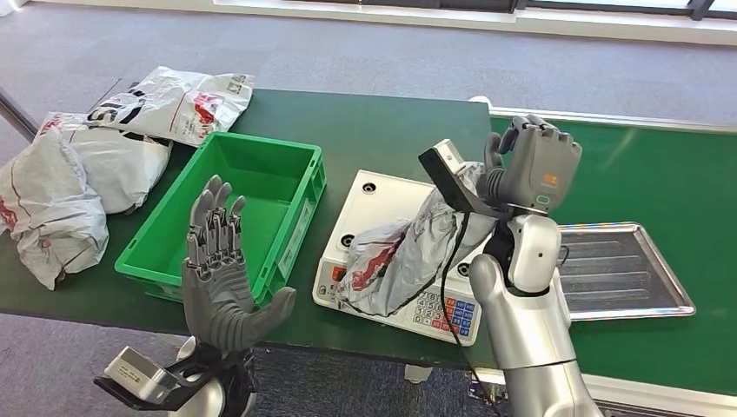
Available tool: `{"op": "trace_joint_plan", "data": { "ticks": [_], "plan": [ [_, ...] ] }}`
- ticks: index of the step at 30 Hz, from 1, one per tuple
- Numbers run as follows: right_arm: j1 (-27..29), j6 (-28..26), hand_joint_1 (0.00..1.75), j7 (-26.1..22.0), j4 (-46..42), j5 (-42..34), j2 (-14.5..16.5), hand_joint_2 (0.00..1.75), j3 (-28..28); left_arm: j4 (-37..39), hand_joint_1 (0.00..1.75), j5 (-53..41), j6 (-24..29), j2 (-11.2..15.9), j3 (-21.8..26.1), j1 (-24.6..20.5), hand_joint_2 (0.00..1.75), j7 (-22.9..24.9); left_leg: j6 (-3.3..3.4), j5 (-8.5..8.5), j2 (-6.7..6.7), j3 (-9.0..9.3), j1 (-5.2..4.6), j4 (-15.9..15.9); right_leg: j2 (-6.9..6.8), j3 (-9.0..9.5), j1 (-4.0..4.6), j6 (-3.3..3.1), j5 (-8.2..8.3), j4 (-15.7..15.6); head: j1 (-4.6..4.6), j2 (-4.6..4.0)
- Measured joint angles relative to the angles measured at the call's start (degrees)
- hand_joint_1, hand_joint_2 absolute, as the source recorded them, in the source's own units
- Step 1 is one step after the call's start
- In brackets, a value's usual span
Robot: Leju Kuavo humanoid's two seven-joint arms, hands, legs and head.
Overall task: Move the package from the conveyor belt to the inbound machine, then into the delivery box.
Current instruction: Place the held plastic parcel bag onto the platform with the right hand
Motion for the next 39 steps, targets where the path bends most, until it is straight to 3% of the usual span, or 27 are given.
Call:
{"op": "trace_joint_plan", "data": {
  "ticks": [10, 19, 20, 23, 24, 27, 29, 39],
  "plan": [
    [-6.10, 1.28, 1.75, 3.79, 13.13, 0.71, -1.96, 1.75, -6.24, 1.04, 0.00, 0.43, -0.04, 0.00, -0.35, -0.06, 1.75, 0.26, -0.01, 0.00, 0.01, -0.06, -0.01, 0.00, 0.00, -0.07, 0.00, 0.00, 0.01, 0.00, 0.00, 0.00],
    [-7.89, 1.48, 1.75, 4.19, 17.03, 0.91, -2.58, 1.75, -7.27, 1.12, 0.00, 0.56, -0.04, 0.00, -0.49, -0.06, 1.75, 0.29, -0.01, 0.00, 0.02, -0.07, -0.01, 0.00, 0.00, -0.09, 0.02, -0.01, 0.01, 0.00, 0.00, 0.00],
    [-7.93, 1.55, 1.61, 4.30, 17.23, 0.96, -2.59, 1.75, -7.28, 1.12, 0.00, 0.56, -0.04, 0.00, -0.51, -0.06, 1.75, 0.29, -0.01, 0.00, 0.02, -0.07, -0.01, 0.00, 0.00, -0.09, 0.02, -0.01, 0.01, 0.00, 0.00, 0.00],
    [-8.45, 3.84, 0.31, 6.05, 18.37, 1.83, -2.60, 1.75, -7.36, 1.12, 0.00, 0.56, -0.04, 0.00, -0.60, -0.05, 1.75, 0.30, -0.01, 0.00, 0.02, -0.08, -0.01, 0.00, 0.01, -0.09, 0.02, -0.01, 0.01, 0.00, 0.00, 0.00],
    [-8.94, 6.32, 0.00, 7.59, 19.18, 2.48, -2.61, 1.75, -7.43, 1.12, 0.00, 0.56, -0.04, 0.00, -0.65, -0.06, 1.75, 0.29, -0.01, 0.00, 0.02, -0.08, -0.01, 0.00, 0.01, -0.09, 0.01, -0.01, 0.01, 0.00, 0.00, 0.00],
    [-10.80, 16.72, 0.00, 13.52, 22.78, 4.43, -2.66, 1.75, -7.67, 1.12, 0.00, 0.56, -0.04, -0.02, -0.81, -0.06, 1.75, 0.33, -0.02, 0.02, 0.03, -0.08, -0.01, 0.00, 0.01, -0.09, 0.01, 0.00, 0.02, 0.00, 0.00, 0.00],
    [-11.71, 20.53, 0.00, 15.71, 25.09, 4.98, -2.69, 1.75, -7.77, 1.12, 0.00, 0.55, -0.07, -0.16, -0.83, -0.07, 1.75, 0.43, -0.03, 0.03, 0.03, -0.09, -0.01, 0.00, 0.01, -0.09, 0.01, 0.00, 0.05, 0.00, 0.00, 0.00],
    [-13.89, 21.51, 0.00, 17.04, 30.18, 5.38, -2.69, 1.75, -7.98, 1.30, 0.00, 0.54, -0.19, -0.39, -0.83, -0.07, 1.75, 0.54, -0.04, 0.04, 0.03, -0.12, 0.00, 0.00, 0.01, -0.14, 0.02, 0.00, 0.07, 0.00, 0.00, 0.00]
  ]
}}
